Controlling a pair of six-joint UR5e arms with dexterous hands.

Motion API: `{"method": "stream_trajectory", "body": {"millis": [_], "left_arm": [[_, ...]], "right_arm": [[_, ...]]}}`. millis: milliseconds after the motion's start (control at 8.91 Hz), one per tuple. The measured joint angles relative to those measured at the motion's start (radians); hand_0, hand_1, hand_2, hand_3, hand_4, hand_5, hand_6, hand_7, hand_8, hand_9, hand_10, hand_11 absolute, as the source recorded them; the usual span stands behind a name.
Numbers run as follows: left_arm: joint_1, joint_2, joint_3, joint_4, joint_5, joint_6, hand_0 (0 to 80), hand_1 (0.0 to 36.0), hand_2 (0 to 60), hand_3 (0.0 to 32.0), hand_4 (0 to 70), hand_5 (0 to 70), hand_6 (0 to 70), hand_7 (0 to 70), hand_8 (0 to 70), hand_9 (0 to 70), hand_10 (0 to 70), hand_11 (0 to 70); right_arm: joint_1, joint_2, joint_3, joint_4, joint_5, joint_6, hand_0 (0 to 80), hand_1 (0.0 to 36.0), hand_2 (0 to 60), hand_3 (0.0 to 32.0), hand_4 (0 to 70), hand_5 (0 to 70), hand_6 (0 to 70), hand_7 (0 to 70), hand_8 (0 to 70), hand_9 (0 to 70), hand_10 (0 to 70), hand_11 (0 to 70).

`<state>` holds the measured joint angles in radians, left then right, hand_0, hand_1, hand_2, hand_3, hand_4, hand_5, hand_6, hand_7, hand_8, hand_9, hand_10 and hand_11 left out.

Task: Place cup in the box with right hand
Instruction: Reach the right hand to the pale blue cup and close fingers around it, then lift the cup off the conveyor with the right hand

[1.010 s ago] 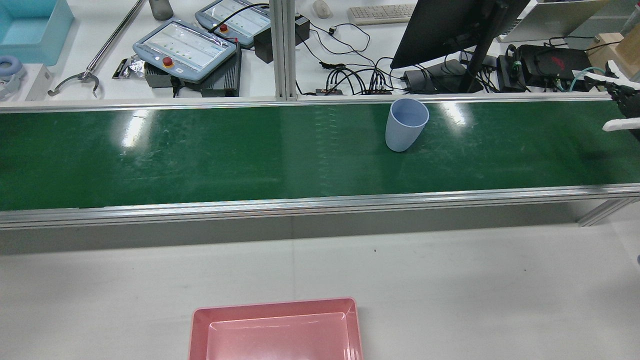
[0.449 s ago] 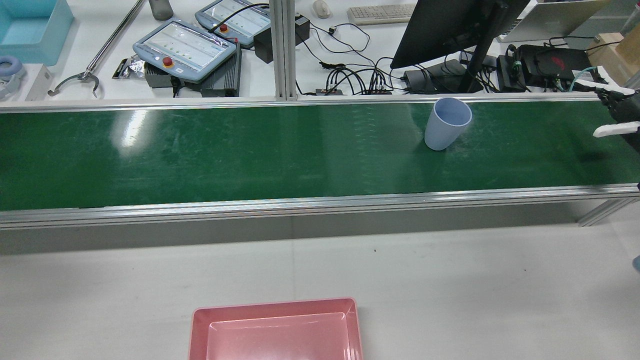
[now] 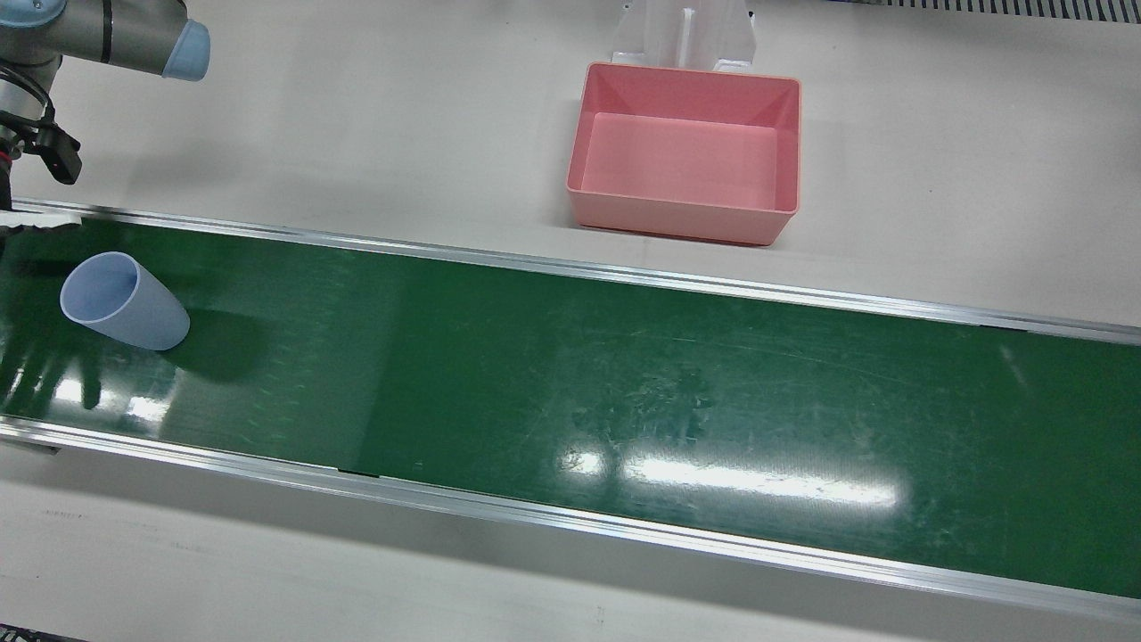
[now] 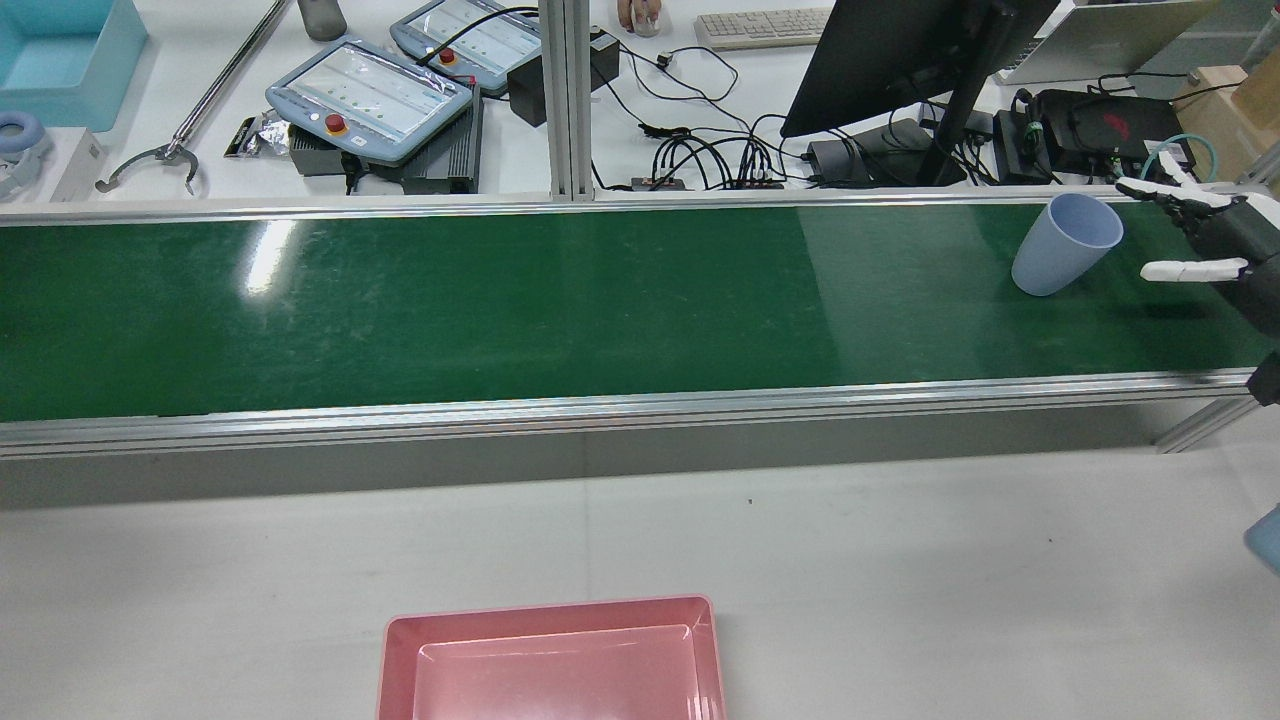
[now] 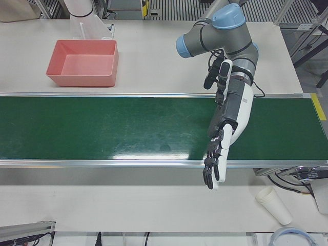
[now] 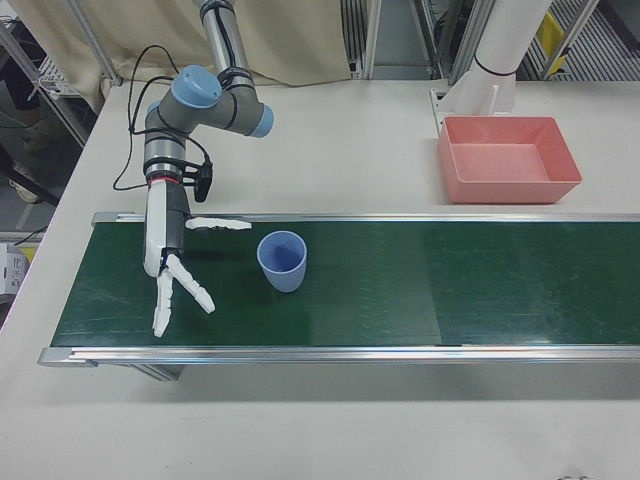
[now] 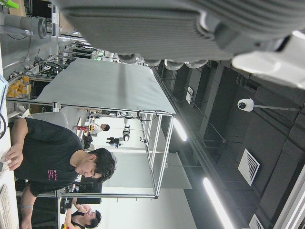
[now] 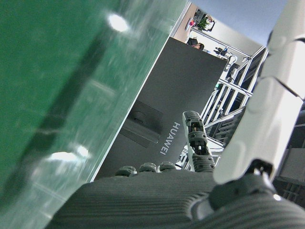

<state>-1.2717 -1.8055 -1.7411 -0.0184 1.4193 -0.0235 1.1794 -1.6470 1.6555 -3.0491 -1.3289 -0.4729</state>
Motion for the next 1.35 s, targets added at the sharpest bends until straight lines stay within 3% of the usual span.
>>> {"method": "stream_trajectory", "body": {"millis": [112,224,337,449,561,673,898,1010,1122,1347], "left_arm": [[0.000,0.000,0.000,0.000,0.000,0.000,0.0,0.0,0.0,0.0,0.0,0.0,0.0,0.0,0.0,0.0,0.0,0.0],[0.000,0.000,0.000,0.000,0.000,0.000,0.0,0.0,0.0,0.0,0.0,0.0,0.0,0.0,0.0,0.0,0.0,0.0],[0.000,0.000,0.000,0.000,0.000,0.000,0.0,0.0,0.0,0.0,0.0,0.0,0.0,0.0,0.0,0.0,0.0,0.0],[0.000,0.000,0.000,0.000,0.000,0.000,0.0,0.0,0.0,0.0,0.0,0.0,0.0,0.0,0.0,0.0,0.0,0.0],[0.000,0.000,0.000,0.000,0.000,0.000,0.0,0.0,0.0,0.0,0.0,0.0,0.0,0.0,0.0,0.0,0.0,0.0],[0.000,0.000,0.000,0.000,0.000,0.001,0.0,0.0,0.0,0.0,0.0,0.0,0.0,0.0,0.0,0.0,0.0,0.0],[0.000,0.000,0.000,0.000,0.000,0.000,0.0,0.0,0.0,0.0,0.0,0.0,0.0,0.0,0.0,0.0,0.0,0.0],[0.000,0.000,0.000,0.000,0.000,0.000,0.0,0.0,0.0,0.0,0.0,0.0,0.0,0.0,0.0,0.0,0.0,0.0],[0.000,0.000,0.000,0.000,0.000,0.001,0.0,0.0,0.0,0.0,0.0,0.0,0.0,0.0,0.0,0.0,0.0,0.0],[0.000,0.000,0.000,0.000,0.000,0.001,0.0,0.0,0.0,0.0,0.0,0.0,0.0,0.0,0.0,0.0,0.0,0.0]], "right_arm": [[-0.007,0.001,-0.002,0.001,0.001,0.000,47.6,9.5,0.0,0.0,6.0,3.2,0.4,0.0,0.0,0.0,0.0,0.0],[-0.010,0.002,-0.003,0.002,0.002,0.001,46.2,11.9,8.6,0.0,4.7,3.3,0.5,0.0,0.0,0.0,0.0,0.0],[-0.012,0.002,-0.004,0.004,0.004,0.005,48.4,19.3,27.7,0.0,4.7,4.8,1.6,1.2,0.0,0.0,0.0,0.0],[-0.011,0.002,-0.006,0.005,0.008,0.008,48.9,36.0,60.0,0.0,6.7,11.2,10.9,36.9,8.9,18.2,6.3,12.7],[-0.010,0.002,-0.007,0.005,0.026,0.011,54.0,36.0,60.0,0.0,13.6,17.5,26.8,70.0,42.7,67.7,28.3,43.9],[-0.009,0.000,-0.006,0.000,0.048,0.019,79.3,36.0,60.0,0.0,14.1,29.0,49.3,70.0,70.0,70.0,58.1,70.0],[-0.008,-0.002,-0.002,-0.005,0.064,0.036,80.0,36.0,60.0,0.0,13.9,31.8,52.4,70.0,70.0,70.0,62.8,70.0],[-0.007,-0.003,0.004,-0.003,0.066,0.045,73.4,36.0,60.0,0.0,6.5,32.4,52.9,70.0,70.0,70.0,65.6,70.0],[-0.003,-0.006,0.036,-0.003,0.067,0.053,78.1,36.0,60.0,0.0,7.4,32.2,52.5,70.0,70.0,70.0,64.2,70.0],[0.010,-0.025,0.169,-0.012,0.068,0.057,80.0,36.0,60.0,0.0,7.8,31.1,50.8,70.0,70.0,70.0,57.8,70.0]]}}
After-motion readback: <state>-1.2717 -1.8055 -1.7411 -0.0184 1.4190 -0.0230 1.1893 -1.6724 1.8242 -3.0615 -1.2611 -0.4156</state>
